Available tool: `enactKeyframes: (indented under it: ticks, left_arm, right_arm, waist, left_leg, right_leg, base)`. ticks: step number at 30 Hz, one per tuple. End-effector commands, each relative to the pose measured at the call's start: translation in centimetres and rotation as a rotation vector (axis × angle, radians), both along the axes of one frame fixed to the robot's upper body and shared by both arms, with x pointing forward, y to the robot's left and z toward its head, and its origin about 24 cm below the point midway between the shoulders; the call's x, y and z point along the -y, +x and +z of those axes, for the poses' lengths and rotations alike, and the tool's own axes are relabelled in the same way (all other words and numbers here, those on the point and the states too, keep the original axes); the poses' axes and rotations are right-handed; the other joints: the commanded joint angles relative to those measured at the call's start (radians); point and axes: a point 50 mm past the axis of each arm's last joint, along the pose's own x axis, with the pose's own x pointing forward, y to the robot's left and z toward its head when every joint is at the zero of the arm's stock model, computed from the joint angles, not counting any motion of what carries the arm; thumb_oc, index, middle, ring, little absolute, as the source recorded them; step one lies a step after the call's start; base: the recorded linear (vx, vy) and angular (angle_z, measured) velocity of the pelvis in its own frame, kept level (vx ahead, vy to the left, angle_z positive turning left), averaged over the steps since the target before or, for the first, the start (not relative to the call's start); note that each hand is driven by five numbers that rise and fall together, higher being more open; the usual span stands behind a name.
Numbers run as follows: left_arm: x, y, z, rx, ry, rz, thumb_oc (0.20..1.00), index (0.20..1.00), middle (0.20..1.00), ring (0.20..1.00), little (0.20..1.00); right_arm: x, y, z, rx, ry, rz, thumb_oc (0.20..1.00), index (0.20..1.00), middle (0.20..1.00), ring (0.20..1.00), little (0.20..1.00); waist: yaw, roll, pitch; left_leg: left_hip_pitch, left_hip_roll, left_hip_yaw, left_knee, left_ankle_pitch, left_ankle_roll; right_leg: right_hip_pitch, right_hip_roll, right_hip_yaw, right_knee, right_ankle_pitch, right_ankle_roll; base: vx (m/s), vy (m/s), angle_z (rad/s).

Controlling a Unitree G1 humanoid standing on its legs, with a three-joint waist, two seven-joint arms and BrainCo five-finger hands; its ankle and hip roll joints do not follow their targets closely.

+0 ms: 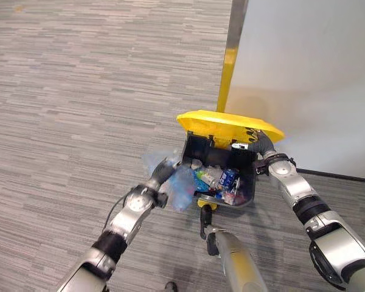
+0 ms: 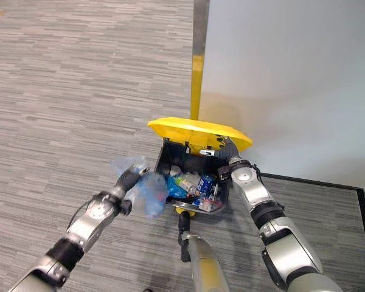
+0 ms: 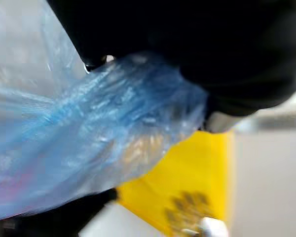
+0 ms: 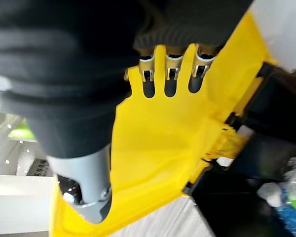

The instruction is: Gather garbage on tea table into small bin, then transfer packed bag to large trash can.

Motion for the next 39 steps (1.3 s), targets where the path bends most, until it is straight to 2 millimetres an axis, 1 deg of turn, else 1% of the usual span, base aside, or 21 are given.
enactKeyframes:
  ticks: [1,2,4,7,8,9,11,12,13,14,16,18,20,23,24,25,27,30,36,38,39]
  left_arm:
    - [3.2,-1.1,7.3,0.303,-0.147,-0.193,0.2,0.2,0.2,0.2,0.2]
    - [3.9,-1.2,8.7,0.356,-0.17,-0.216,0.2,0.2,0.2,0.2,0.2]
    - [4.2,-0.9,9.3,0.381,-0.164,-0.205,0.2,0.2,0.2,0.2,0.2]
    - [3.6,0.4,8.1,0.351,-0.072,-0.116,0.2,0.2,0.2,0.2,0.2]
    - [3.6,0.5,8.1,0.351,-0.072,-0.116,0.2,0.2,0.2,0.2,0.2]
    - [3.2,1.0,7.1,0.318,-0.022,-0.079,0.2,0.2,0.2,0.2,0.2]
    - [2.0,2.0,5.6,0.278,0.086,-0.008,0.2,0.2,0.2,0.2,0.2]
    - [0.7,2.8,4.3,0.233,0.154,0.063,0.2,0.2,0.2,0.2,0.2]
    - [0.7,2.8,4.3,0.234,0.154,0.063,0.2,0.2,0.2,0.2,0.2]
    - [-0.6,3.7,3.7,0.206,0.221,0.134,0.2,0.2,0.2,0.2,0.2]
    - [-1.0,4.2,3.7,0.198,0.24,0.164,0.2,0.2,0.2,0.2,0.2]
    - [-1.4,5.0,4.1,0.197,0.268,0.201,0.2,0.2,0.2,0.2,0.2]
    - [-1.4,6.0,4.3,0.194,0.361,0.219,0.2,0.2,0.2,0.2,0.2]
    - [-1.4,6.3,3.8,0.181,0.438,0.22,0.2,0.2,0.2,0.2,0.2]
    - [-1.6,6.5,2.8,0.148,0.509,0.224,0.884,0.884,0.884,0.884,0.884]
    - [-1.5,6.5,2.8,0.148,0.509,0.223,1.0,1.0,1.0,1.0,1.0]
    - [-1.2,6.5,1.8,0.125,0.627,0.184,1.0,1.0,1.0,1.0,1.0]
    - [-1.4,6.4,1.5,0.128,0.677,0.167,1.0,1.0,1.0,1.0,1.0]
    - [-2.3,6.0,1.2,0.135,0.677,0.173,1.0,1.0,1.0,1.0,1.0]
    - [-2.9,5.4,0.7,0.136,0.664,0.166,1.0,1.0,1.0,1.0,1.0]
    - [-2.9,5.4,0.7,0.135,0.664,0.165,1.0,1.0,1.0,1.0,1.0]
  right_arm:
    - [0.0,1.8,5.5,0.176,0.01,0.006,1.0,1.0,1.0,1.0,1.0]
    - [-0.4,2.0,5.9,0.182,-0.011,0.02,1.0,1.0,1.0,1.0,1.0]
    - [-0.5,2.1,6.2,0.183,-0.033,0.03,1.0,1.0,1.0,1.0,1.0]
    - [-0.3,2.3,6.4,0.178,-0.075,0.029,1.0,1.0,1.0,1.0,1.0]
    - [-0.3,2.3,6.4,0.179,-0.076,0.029,1.0,1.0,1.0,1.0,1.0]
    - [-0.2,2.4,6.6,0.179,-0.091,0.025,1.0,1.0,1.0,1.0,1.0]
    - [0.1,2.6,6.9,0.177,-0.121,0.012,1.0,1.0,1.0,1.0,1.0]
    - [0.2,2.9,7.5,0.184,-0.14,-0.004,1.0,1.0,1.0,1.0,1.0]
    - [0.2,2.9,7.6,0.185,-0.14,-0.004,1.0,1.0,1.0,1.0,1.0]
    - [0.3,3.2,8.2,0.193,-0.158,-0.022,1.0,1.0,1.0,1.0,1.0]
    - [0.2,3.4,8.8,0.204,-0.164,-0.026,1.0,1.0,1.0,1.0,1.0]
    - [-0.1,3.6,9.9,0.235,-0.169,-0.027,1.0,1.0,1.0,1.0,1.0]
    - [-0.4,3.7,11.7,0.293,-0.155,-0.026,1.0,1.0,1.0,1.0,1.0]
    - [-0.7,3.5,12.6,0.332,-0.148,-0.009,1.0,1.0,1.0,1.0,1.0]
    - [-1.1,3.3,12.9,0.355,-0.139,0.007,1.0,1.0,1.0,1.0,1.0]
    - [-1.1,3.3,12.9,0.355,-0.139,0.007,1.0,1.0,1.0,1.0,1.0]
    - [-1.6,3.0,13.0,0.375,-0.14,0.045,1.0,1.0,1.0,1.0,1.0]
    - [-1.7,2.7,12.3,0.363,-0.145,0.07,1.0,1.0,1.0,1.0,1.0]
    - [-1.9,2.4,10.7,0.328,-0.188,0.103,1.0,1.0,1.0,1.0,1.0]
    - [-1.4,1.8,8.9,0.29,-0.216,0.112,1.0,1.0,1.0,1.0,1.0]
    - [-1.4,1.8,8.9,0.289,-0.216,0.112,1.0,1.0,1.0,1.0,1.0]
  waist:
    - [0.004,-0.012,0.029]
    - [0.0,-0.014,0.029]
    - [-0.003,-0.016,0.027]
    - [-0.011,-0.016,0.03]
    - [-0.011,-0.016,0.031]
    - [-0.014,-0.015,0.035]
    - [-0.014,-0.018,0.047]
    - [-0.012,-0.023,0.061]
    - [-0.012,-0.023,0.061]
    - [-0.011,-0.029,0.074]
    - [-0.011,-0.031,0.081]
    - [-0.014,-0.034,0.093]
    - [-0.036,-0.034,0.116]
    - [-0.054,-0.034,0.126]
    - [-0.073,-0.033,0.129]
    - [-0.073,-0.032,0.129]
    - [-0.097,-0.019,0.125]
    - [-0.112,-0.018,0.115]
    - [-0.108,-0.018,0.101]
    - [-0.11,-0.016,0.088]
    - [-0.111,-0.016,0.088]
  left_leg:
    - [0.252,-0.102,-0.018,-0.151,0.084,0.087]
    - [0.251,-0.106,-0.019,-0.155,0.082,0.089]
    - [0.256,-0.106,-0.015,-0.162,0.078,0.089]
    - [0.257,-0.108,-0.009,-0.164,0.079,0.088]
    - [0.257,-0.108,-0.009,-0.164,0.078,0.088]
    - [0.256,-0.108,-0.009,-0.164,0.078,0.088]
    - [0.251,-0.111,-0.007,-0.161,0.077,0.087]
    - [0.244,-0.116,-0.005,-0.159,0.078,0.088]
    - [0.244,-0.116,-0.005,-0.158,0.078,0.088]
    - [0.237,-0.118,-0.004,-0.159,0.078,0.087]
    - [0.231,-0.118,-0.001,-0.159,0.081,0.086]
    - [0.213,-0.118,0.003,-0.157,0.089,0.083]
    - [0.193,-0.115,0.013,-0.152,0.095,0.076]
    - [0.188,-0.113,0.019,-0.148,0.097,0.072]
    - [0.183,-0.109,0.023,-0.146,0.105,0.066]
    - [0.182,-0.109,0.023,-0.146,0.105,0.066]
    - [0.177,-0.093,0.031,-0.146,0.116,0.057]
    - [0.174,-0.092,0.027,-0.15,0.123,0.056]
    - [0.186,-0.089,0.038,-0.152,0.12,0.052]
    - [0.215,-0.083,0.043,-0.151,0.112,0.05]
    - [0.217,-0.083,0.043,-0.151,0.112,0.05]
  right_leg:
    - [0.002,-0.045,0.08,-0.165,0.23,0.097]
    - [0.0,-0.044,0.078,-0.167,0.232,0.098]
    - [0.0,-0.045,0.073,-0.168,0.232,0.099]
    - [-0.003,-0.047,0.066,-0.168,0.232,0.1]
    - [-0.004,-0.047,0.065,-0.168,0.232,0.1]
    - [-0.007,-0.049,0.062,-0.166,0.232,0.099]
    - [-0.014,-0.054,0.055,-0.165,0.232,0.1]
    - [-0.023,-0.059,0.045,-0.164,0.235,0.101]
    - [-0.023,-0.059,0.045,-0.163,0.235,0.101]
    - [-0.035,-0.06,0.037,-0.161,0.233,0.1]
    - [-0.042,-0.061,0.034,-0.16,0.232,0.098]
    - [-0.056,-0.065,0.028,-0.159,0.233,0.098]
    - [-0.078,-0.069,0.026,-0.154,0.231,0.099]
    - [-0.09,-0.072,0.022,-0.148,0.228,0.1]
    - [-0.104,-0.07,0.023,-0.143,0.229,0.097]
    - [-0.105,-0.07,0.022,-0.143,0.228,0.097]
    - [-0.125,-0.059,0.025,-0.132,0.224,0.091]
    - [-0.135,-0.061,0.033,-0.133,0.228,0.091]
    - [-0.126,-0.06,0.026,-0.133,0.231,0.095]
    - [-0.1,-0.067,0.034,-0.142,0.236,0.102]
    - [-0.098,-0.066,0.033,-0.143,0.236,0.102]
  base:
    - [-0.02,0.016,-0.25]
    - [0.0,0.006,-0.22]
    - [0.01,0.005,-0.26]
    - [0.01,0.008,0.53]
    - [0.0,-0.002,-0.63]
    - [0.0,0.001,-0.82]
    - [0.0,0.002,-0.15]
    - [0.01,0.0,0.3]
    - [0.01,-0.003,0.18]
    - [0.01,-0.009,-0.04]
    - [0.0,-0.005,-0.03]
    - [0.0,-0.002,-0.02]
    - [0.0,0.018,0.0]
    - [0.0,0.0,0.0]
    - [0.01,-0.005,0.08]
    - [0.03,-0.005,0.08]
    - [0.03,-0.001,-0.03]
    - [0.0,-0.001,0.01]
    - [0.0,0.01,0.04]
    - [-0.01,0.03,0.08]
    - [-0.02,0.015,0.09]
